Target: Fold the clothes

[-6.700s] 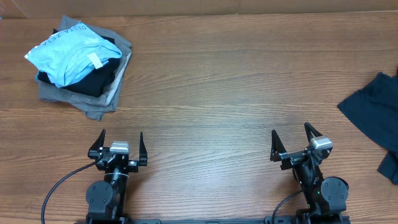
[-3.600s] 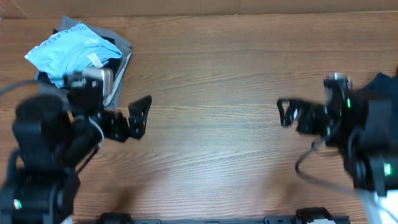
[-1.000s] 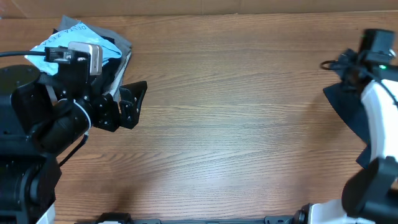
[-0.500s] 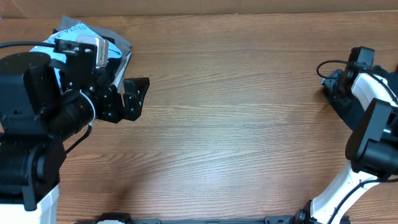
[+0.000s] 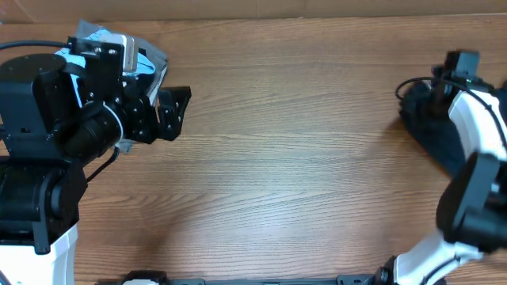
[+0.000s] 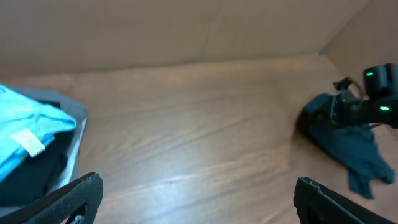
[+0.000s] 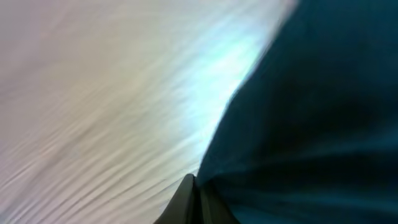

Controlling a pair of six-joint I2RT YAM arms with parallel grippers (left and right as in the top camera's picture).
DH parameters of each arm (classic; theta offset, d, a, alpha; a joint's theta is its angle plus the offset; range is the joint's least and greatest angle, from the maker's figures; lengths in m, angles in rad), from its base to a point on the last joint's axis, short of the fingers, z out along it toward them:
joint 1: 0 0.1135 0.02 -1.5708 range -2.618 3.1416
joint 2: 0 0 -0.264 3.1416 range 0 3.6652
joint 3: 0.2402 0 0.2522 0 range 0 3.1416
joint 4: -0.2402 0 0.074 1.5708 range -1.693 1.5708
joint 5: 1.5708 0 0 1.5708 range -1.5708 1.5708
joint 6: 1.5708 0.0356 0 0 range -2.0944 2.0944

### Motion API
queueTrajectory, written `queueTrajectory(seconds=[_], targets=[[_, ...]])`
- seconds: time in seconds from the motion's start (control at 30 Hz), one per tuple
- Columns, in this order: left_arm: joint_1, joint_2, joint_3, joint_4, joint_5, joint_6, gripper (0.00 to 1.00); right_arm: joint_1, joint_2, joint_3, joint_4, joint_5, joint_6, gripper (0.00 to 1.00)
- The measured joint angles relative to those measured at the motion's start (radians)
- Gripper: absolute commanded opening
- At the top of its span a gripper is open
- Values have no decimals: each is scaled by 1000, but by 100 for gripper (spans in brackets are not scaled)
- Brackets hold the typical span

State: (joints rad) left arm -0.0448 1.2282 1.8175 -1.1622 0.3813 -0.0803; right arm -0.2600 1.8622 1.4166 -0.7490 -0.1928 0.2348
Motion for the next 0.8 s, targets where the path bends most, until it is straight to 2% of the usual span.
queueTrajectory(seconds=[0.1,0.2,0.33,0.37,0.43,0.5,0.53,0.57,0.67,0.8], targets=[[0,0,18,15,0,-3,100,112,-143,2,-29,-51,-48,4],[0,0,56,30,-3,-4,100,326,-277,14,-87,-96,-89,4],[0,0,156,33,-43,-7,100,595,-290,15,-166,-119,-110,4],[0,-1,185,34,-55,-7,100,673,-278,13,-190,-119,-117,11],[0,-4,223,34,-71,-6,100,797,-263,5,-219,-110,-133,41],[0,-11,245,33,-82,-6,100,925,-254,-1,-235,-77,-151,53],[0,-16,251,32,-87,-6,100,993,-251,-2,-237,-43,-156,65],[0,-19,254,27,-91,-6,100,1064,-251,-2,-235,-5,-159,68],[0,-19,256,-4,-100,-5,100,1157,-251,-2,-248,158,-98,74],[0,0,256,-51,-106,-3,100,1108,-251,-3,-287,310,19,75]])
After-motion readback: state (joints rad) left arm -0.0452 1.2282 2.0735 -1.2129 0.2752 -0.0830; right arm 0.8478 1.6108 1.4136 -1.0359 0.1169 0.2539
